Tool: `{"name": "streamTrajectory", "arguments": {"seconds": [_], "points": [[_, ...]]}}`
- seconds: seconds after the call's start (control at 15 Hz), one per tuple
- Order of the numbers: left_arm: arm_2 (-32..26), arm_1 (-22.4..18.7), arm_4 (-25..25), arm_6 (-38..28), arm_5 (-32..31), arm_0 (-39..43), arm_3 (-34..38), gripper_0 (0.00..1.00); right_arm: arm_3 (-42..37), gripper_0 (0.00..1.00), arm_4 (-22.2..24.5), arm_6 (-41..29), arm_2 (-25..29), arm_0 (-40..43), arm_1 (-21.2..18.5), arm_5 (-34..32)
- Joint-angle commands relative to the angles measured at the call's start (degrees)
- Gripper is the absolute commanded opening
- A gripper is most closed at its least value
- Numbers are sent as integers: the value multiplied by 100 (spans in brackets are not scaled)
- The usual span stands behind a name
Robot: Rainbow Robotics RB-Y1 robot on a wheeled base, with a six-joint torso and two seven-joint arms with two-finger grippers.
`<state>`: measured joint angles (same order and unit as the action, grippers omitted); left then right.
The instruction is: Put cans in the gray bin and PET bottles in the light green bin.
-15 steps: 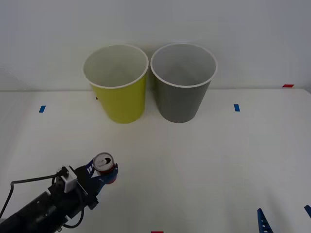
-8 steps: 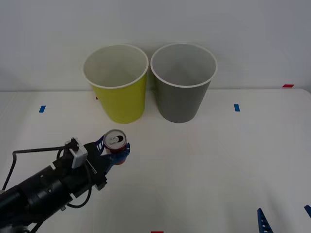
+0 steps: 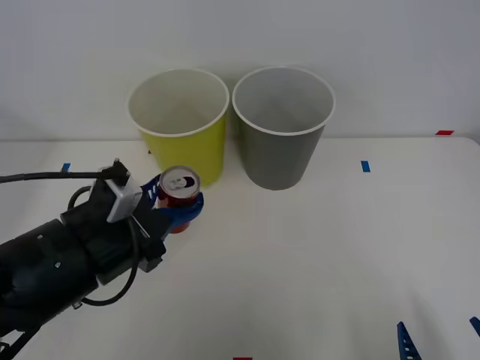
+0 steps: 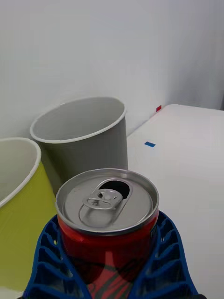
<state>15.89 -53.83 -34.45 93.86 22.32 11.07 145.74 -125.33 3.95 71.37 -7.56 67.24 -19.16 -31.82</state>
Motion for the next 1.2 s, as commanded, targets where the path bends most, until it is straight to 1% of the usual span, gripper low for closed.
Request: {"name": "streamTrajectory", "arguments": {"seconds": [0.07,0.13,0.2,0.27,0.4,0.47,0.53,0.67,0.73,0.87,0.93,1.0,1.07,1.13,1.2], "points": [[-728,514,-765,97,1029,-123,426,4,0,100,0,0,0,0,0,0],[-956,698,-1117,255,1424,-290,426,4,0,100,0,0,0,0,0,0],[-1255,909,-1512,554,1837,-457,426,4,0,100,0,0,0,0,0,0],[-1484,1076,-1820,756,2136,-580,426,4,0,100,0,0,0,0,0,0],[-2143,1551,-2593,1301,3006,-975,426,4,0,100,0,0,0,0,0,0],[-2380,1726,-2831,1460,3296,-1116,426,4,0,100,0,0,0,0,0,0],[-2705,1990,-3130,1547,3744,-1362,426,4,0,100,0,0,0,0,0,0],[-3233,2386,-3481,1539,4518,-1845,426,4,0,100,0,0,0,0,0,0],[-3479,2588,-3674,1512,4623,-2047,426,4,0,100,0,0,0,0,0,0],[-3672,2843,-3929,1460,4641,-2452,349,4,0,100,0,0,0,0,0,0],[-3716,2904,-4070,1451,4650,-2619,121,4,0,100,0,0,0,0,0,0],[-3751,2939,-4360,1451,4667,-2812,-169,4,0,100,0,0,0,0,0,0],[-3848,2957,-4729,1468,4975,-3155,-573,2,0,100,0,0,0,0,0,0],[-3927,3001,-4843,1477,5230,-3471,-855,1,0,100,0,0,0,0,0,0],[-3953,3062,-4764,1512,5537,-3796,-1083,1,0,100,0,0,0,0,0,0]]}}
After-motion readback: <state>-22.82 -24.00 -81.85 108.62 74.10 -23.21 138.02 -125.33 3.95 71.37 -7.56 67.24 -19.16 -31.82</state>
